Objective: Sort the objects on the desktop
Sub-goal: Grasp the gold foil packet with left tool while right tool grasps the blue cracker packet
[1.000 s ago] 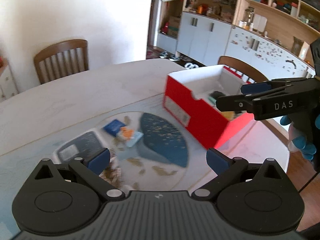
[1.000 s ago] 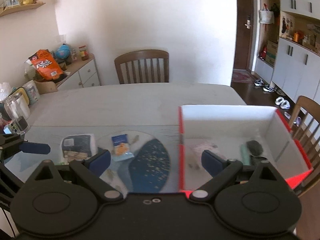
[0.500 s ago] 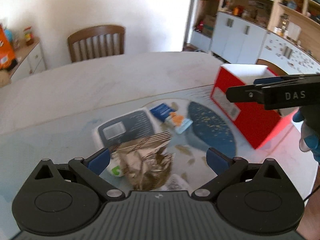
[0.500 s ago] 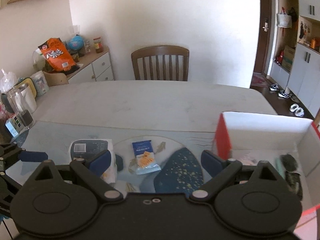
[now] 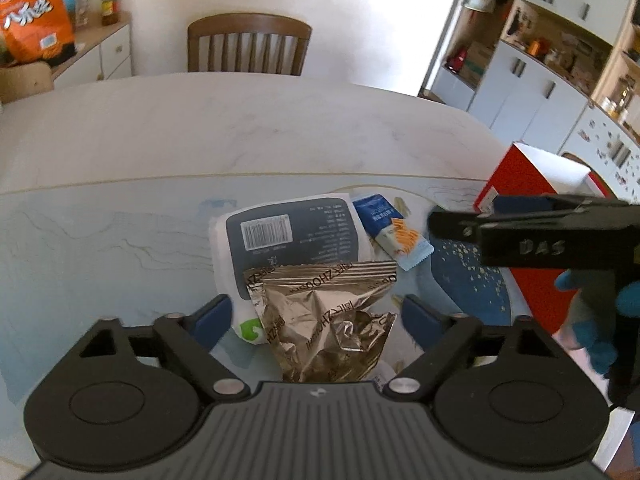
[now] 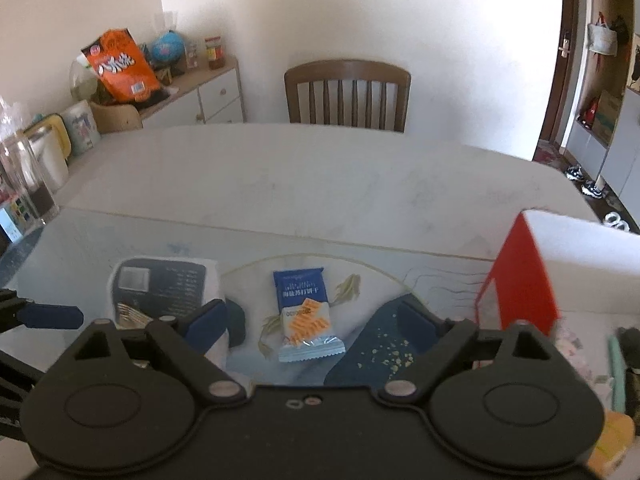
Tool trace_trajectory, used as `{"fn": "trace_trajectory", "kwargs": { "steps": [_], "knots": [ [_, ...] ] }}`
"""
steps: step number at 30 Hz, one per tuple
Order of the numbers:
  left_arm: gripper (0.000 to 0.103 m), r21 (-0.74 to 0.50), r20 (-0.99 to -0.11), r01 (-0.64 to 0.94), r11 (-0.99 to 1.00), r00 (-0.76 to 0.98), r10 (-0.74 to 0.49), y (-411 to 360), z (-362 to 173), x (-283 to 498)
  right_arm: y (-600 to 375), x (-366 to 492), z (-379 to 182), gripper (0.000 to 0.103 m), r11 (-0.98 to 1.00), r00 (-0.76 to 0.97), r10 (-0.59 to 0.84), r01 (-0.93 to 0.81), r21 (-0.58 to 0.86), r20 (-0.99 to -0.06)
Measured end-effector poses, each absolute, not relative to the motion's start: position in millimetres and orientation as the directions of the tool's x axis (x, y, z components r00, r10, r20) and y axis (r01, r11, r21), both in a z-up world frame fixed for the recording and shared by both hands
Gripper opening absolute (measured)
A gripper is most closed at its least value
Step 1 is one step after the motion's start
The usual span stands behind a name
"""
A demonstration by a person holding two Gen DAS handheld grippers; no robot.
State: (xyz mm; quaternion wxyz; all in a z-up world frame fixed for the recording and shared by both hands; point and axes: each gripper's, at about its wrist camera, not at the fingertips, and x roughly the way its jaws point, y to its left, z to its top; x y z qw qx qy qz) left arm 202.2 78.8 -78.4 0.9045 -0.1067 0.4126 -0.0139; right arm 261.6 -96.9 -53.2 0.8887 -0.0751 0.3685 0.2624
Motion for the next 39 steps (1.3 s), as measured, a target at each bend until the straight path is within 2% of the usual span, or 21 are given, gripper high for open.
{"fn": "trace_trajectory", "kwargs": {
  "steps": [8,21,22,24,31,37,38,39],
  "knots": [
    [0.079,-0.195,-0.767,-0.084,0.977,0.634,-0.099,73.2,-94.0,208.2,-86.9,284.0,-82.3,0.086,0.853,0.563,0.392,-0.519,0.058,-0.727],
    [0.078,-0.185,-0.766,-0.096,0.978,0.638,-0.082,68.2,-104.6,210.2,-75.1,294.0,-107.4,0.075,0.837,0.548,0.374,-0.547,0.018,-0.748],
    [0.077,-0.180,-0.765,-0.097,0.979,0.640,-0.078,67.9,-105.0,210.1,-74.5,294.1,-108.6,0.074,0.836,0.547,0.370,-0.548,0.013,-0.751],
    [0.063,-0.167,-0.766,-0.098,0.981,0.640,-0.066,67.0,-106.2,210.1,-73.9,294.5,-110.9,0.072,0.837,0.548,0.363,-0.547,0.006,-0.754],
    [0.061,-0.126,-0.768,-0.081,0.989,0.638,-0.046,61.1,-109.9,212.9,-74.1,293.8,-115.3,0.069,0.834,0.551,0.368,-0.552,0.004,-0.749],
    [0.053,-0.116,-0.761,-0.074,0.990,0.647,-0.041,59.4,-109.6,212.9,-75.2,292.5,-114.1,0.053,0.825,0.548,0.383,-0.564,0.010,-0.744],
    [0.049,-0.117,-0.759,-0.070,0.991,0.650,-0.043,59.0,-109.0,212.4,-74.7,292.0,-114.0,0.051,0.825,0.548,0.384,-0.565,0.010,-0.743],
    [0.040,-0.121,-0.759,-0.064,0.991,0.649,-0.051,58.4,-108.8,212.1,-74.6,292.1,-113.5,0.049,0.825,0.548,0.385,-0.565,0.011,-0.743]
  ]
}}
